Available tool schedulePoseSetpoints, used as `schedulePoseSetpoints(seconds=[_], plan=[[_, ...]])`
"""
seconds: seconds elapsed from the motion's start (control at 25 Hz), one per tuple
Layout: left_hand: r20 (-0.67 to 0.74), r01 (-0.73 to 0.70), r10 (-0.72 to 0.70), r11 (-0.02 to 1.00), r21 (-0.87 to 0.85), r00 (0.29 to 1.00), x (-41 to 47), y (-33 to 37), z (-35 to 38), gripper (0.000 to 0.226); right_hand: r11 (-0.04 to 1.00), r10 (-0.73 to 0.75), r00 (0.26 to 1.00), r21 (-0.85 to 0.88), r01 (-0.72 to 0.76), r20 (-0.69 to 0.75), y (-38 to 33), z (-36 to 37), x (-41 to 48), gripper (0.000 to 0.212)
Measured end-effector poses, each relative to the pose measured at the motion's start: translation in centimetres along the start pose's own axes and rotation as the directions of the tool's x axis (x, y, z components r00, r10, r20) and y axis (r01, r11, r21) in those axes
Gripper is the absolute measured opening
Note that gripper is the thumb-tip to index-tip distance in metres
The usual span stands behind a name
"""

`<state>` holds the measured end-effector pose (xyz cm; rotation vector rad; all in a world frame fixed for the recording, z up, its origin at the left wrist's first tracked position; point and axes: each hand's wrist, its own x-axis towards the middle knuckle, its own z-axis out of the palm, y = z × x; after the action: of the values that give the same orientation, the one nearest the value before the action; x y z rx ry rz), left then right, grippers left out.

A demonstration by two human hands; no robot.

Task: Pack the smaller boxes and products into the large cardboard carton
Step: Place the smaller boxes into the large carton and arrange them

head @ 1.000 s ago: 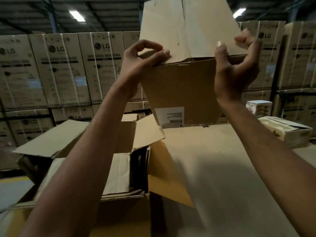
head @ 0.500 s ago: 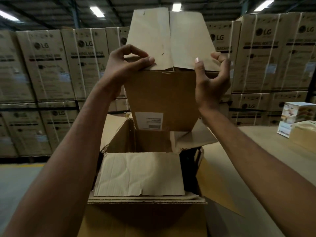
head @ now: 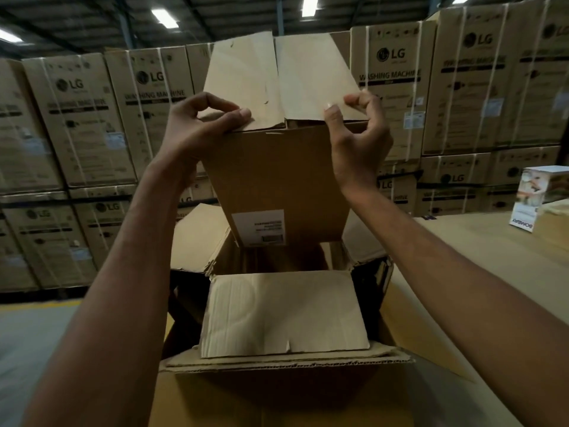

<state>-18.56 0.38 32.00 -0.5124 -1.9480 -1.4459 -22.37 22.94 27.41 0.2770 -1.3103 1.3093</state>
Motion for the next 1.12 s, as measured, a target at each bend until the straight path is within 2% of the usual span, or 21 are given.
schedulePoseSetpoints(seconds=[0.12,0.28,0.48,0.6,0.8,1.0,1.12], plan=[[-0.009,-0.035,0.035,0.999,0.024,0.999,-0.1,-0.8,-1.0,0.044,0.999,0.034,0.999,-0.037,-0.034,0.007,-1.2,0.7,-0.2,0.028],[0.024,-0.023,0.021,0.996,0.082,0.999,0.9,-0.2,-3.3,0.024,0.991,0.120,0.993,-0.049,-0.121,-0.023,-2.4,2.1,-1.1,0.025],[0.081,0.147,-0.147,0.989,-0.001,0.986,-0.7,-5.2,-2.1,0.032,0.965,0.211,0.977,-0.166,-0.205,0.016,0.0,1.5,-3.9,0.025],[0.058,0.165,-0.162,0.985,-0.052,0.985,-1.1,-5.7,-1.6,0.028,0.961,0.211,0.977,-0.190,-0.203,0.025,0.1,1.6,-4.2,0.023],[0.037,0.147,-0.146,0.989,-0.008,0.989,-0.9,-4.6,-2.2,0.031,0.957,0.211,0.977,-0.209,-0.201,0.027,-1.2,1.7,-3.9,0.012],[0.110,0.269,-0.275,0.961,0.065,0.955,-1.3,-6.3,-1.0,0.036,0.894,0.370,0.924,-0.308,-0.327,0.094,1.2,1.1,-5.5,0.016],[0.171,0.319,-0.330,0.943,0.091,0.928,-2.6,-9.5,0.5,0.030,0.829,0.452,0.884,-0.422,-0.367,0.119,3.9,0.3,-7.5,0.018]])
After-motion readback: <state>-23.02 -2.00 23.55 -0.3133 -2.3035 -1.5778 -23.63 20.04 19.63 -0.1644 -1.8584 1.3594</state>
